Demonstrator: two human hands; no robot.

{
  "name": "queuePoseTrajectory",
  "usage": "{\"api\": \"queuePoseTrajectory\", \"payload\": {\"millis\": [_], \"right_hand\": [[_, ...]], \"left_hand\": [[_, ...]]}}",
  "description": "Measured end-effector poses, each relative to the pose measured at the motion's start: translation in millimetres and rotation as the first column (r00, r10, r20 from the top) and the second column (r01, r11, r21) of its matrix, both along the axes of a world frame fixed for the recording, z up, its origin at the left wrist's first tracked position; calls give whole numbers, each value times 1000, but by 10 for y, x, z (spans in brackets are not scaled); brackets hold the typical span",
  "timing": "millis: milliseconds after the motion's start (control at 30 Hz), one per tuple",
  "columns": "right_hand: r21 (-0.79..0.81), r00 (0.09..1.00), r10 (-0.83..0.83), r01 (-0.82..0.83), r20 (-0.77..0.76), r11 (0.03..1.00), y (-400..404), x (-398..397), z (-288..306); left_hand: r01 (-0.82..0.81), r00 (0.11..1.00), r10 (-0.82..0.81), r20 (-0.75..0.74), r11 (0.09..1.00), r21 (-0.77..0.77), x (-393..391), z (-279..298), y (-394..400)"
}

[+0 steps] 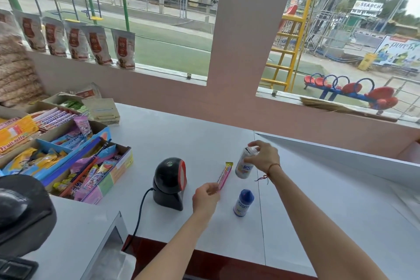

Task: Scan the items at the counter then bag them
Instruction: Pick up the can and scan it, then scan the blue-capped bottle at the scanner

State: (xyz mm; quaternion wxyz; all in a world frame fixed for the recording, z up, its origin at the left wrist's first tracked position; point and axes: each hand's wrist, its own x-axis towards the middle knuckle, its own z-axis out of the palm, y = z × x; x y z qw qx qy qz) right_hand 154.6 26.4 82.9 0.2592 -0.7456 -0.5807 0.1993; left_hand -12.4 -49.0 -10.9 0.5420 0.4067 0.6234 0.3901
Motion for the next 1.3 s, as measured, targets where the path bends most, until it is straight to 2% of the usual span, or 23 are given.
{"api": "queuePoseTrajectory", "payload": {"millis": [33,100,133,200,300,400,500,533,567,633,667,733,800,900,1000,1067,1133,1200,1300], "right_hand": [[-31,1000,-7,8,23,999,18,43,-64],[-78,999,4,-1,39,997,38,102,-202],[-91,999,18,-14,45,996,50,126,-253],[-122,996,67,-60,53,991,77,181,-323],[-123,985,144,-132,95,984,-9,228,-347],[-40,971,234,-232,45,972,-259,267,-255],[-319,879,465,-474,-109,821,-592,286,-199],[-364,864,482,-499,-143,786,-670,304,-224],[-354,868,464,-497,-178,793,-731,329,-256],[-268,862,359,-463,-357,845,-813,401,-315],[-235,842,306,-439,-444,867,-858,433,-323],[-210,812,236,-398,-533,893,-930,485,-317],[-198,782,195,-376,-591,905,-993,483,-321],[-178,773,174,-347,-610,921,-1024,379,-313],[-86,810,236,-331,-537,940,-946,108,-258],[4,868,323,-347,-377,938,-841,-177,-193],[64,887,403,-399,-224,915,-744,-491,-128],[81,891,440,-433,-108,898,-663,-732,-83],[74,906,415,-410,-82,909,-590,-816,-69]], "left_hand": [[112,991,-109,-80,993,28,25,-1,21],[356,911,-340,-234,934,29,63,-34,48],[440,857,-419,-301,898,3,99,-65,56],[504,781,-475,-406,863,-41,201,-131,55],[482,736,-419,-532,876,-23,350,-202,19],[417,775,-311,-550,906,76,393,-262,-11],[361,843,-200,-500,898,250,381,-235,-105],[346,859,-170,-482,888,302,380,-217,-137],[334,870,-147,-471,878,342,382,-199,-162],[258,914,-101,-394,892,370,386,-160,-202],[181,957,-83,-280,921,345,372,-134,-227],[37,998,-44,36,984,176,331,-106,-259],[-1,963,-1,271,1000,8,261,-83,-288],[20,888,11,460,998,-62,175,-85,-349],[-82,775,150,614,987,-136,106,-54,-388],[-189,621,294,726,956,-226,68,-4,-386],[-270,488,392,780,918,-292,32,56,-363],[-316,460,416,784,902,-293,-4,113,-344],[-351,506,428,749,895,-274,-60,180,-344]]}}
